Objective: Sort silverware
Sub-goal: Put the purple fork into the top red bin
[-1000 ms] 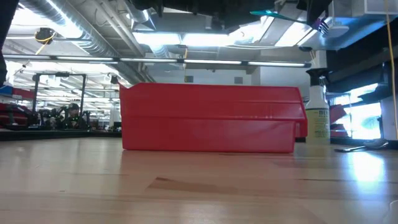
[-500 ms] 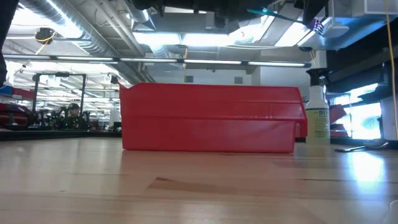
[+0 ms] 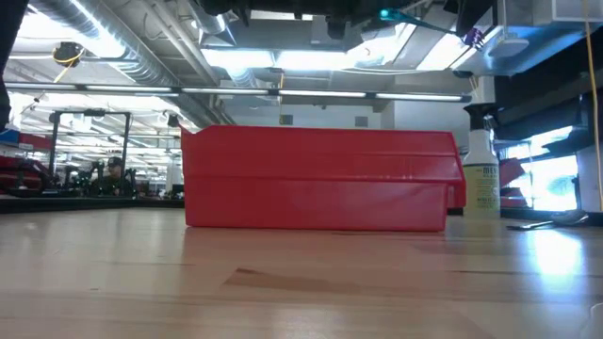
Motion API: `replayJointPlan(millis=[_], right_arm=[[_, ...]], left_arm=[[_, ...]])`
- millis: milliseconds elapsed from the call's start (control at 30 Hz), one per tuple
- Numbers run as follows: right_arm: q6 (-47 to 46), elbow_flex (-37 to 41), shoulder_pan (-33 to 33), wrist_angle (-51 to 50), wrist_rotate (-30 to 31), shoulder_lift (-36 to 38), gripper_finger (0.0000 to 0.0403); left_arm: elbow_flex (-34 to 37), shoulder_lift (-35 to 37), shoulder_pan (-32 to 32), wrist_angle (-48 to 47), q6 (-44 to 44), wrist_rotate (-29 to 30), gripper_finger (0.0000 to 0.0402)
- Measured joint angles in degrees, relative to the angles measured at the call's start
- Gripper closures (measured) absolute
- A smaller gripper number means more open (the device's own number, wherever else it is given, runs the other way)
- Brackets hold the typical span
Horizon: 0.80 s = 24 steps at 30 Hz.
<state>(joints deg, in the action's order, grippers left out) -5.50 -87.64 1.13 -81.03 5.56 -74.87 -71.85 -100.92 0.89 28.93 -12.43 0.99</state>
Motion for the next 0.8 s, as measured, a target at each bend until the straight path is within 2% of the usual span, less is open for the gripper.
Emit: replayJointPlan(millis=[167, 567, 800], right_arm=[[-0.04, 0.00, 0.00, 0.02, 0.02, 0.00, 0.0403], [-0.04, 0.00, 0.01, 0.01, 0.02, 0.00, 0.0403], [-0.03, 0.00, 0.00, 0.06, 0.02, 0.00, 0.0403]], left_arm=[[0.00, 0.00, 0.36, 0.02, -1.57, 1.51, 0.0348], [0.00, 0.00, 1.51, -1.89, -0.43, 1.92, 0.0217], [0.00, 0.00, 1.95, -4.13, 0.66, 1.99, 0.0186]])
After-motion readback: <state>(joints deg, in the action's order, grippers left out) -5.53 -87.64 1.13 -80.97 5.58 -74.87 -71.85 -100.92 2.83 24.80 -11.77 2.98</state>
